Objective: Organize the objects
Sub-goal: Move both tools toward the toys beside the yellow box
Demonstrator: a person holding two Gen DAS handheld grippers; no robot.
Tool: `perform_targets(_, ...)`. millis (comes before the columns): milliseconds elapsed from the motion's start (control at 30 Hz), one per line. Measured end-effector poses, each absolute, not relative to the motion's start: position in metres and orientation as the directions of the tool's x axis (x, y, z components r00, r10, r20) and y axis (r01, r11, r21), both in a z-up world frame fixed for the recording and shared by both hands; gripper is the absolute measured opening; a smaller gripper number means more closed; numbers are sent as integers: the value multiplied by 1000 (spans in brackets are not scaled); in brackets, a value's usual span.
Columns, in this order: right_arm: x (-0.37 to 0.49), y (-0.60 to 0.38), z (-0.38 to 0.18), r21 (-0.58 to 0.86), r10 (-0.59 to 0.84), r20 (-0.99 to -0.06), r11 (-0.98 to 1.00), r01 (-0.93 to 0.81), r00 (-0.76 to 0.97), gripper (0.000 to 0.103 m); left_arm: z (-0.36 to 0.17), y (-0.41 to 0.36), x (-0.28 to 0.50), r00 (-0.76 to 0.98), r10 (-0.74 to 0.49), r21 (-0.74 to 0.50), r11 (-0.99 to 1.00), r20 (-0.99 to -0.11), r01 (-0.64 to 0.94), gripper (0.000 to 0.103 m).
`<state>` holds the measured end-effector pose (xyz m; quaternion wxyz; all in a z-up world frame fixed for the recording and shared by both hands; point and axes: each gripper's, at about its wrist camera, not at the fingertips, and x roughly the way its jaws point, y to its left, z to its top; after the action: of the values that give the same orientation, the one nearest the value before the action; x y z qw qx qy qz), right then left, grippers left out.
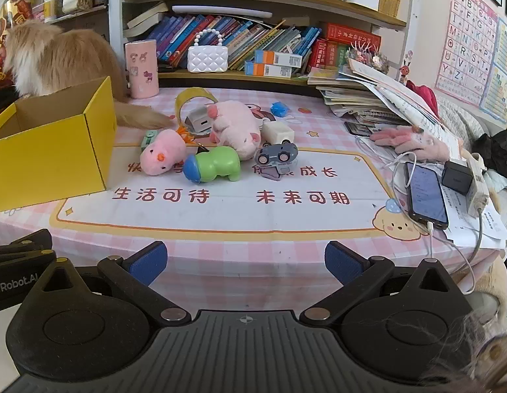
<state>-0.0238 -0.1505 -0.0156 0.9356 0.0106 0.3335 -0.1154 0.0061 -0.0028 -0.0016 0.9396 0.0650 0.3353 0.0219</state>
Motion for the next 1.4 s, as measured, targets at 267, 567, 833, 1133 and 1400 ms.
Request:
perform_targets(267,-20,-152,-24,-63,-206,-645,974,218,736,103,-10,-4,10,744,89,143,990,-662,9,103)
perform_targets(567,-14,-153,-35,-65,-197,-685,976,210,701,103,-19,-6,15,713,102,153,988,-694,9,103)
perform_targets(833,-7,-155,-35,-65,-197,-691,975,212,695,103,-17,-8,22,721,95,153,988,-687,16,103)
perform_targets(1133,3,-161,-36,-63,-197,-701,974,216,685,103,-17,-11,35,710,48,106,994,-703,38,103)
perform_targets(1400,25,-186,-28,-50,-169,-694,981,188,700,103,-10,-31,51,731,31,75,997,-682,29,103)
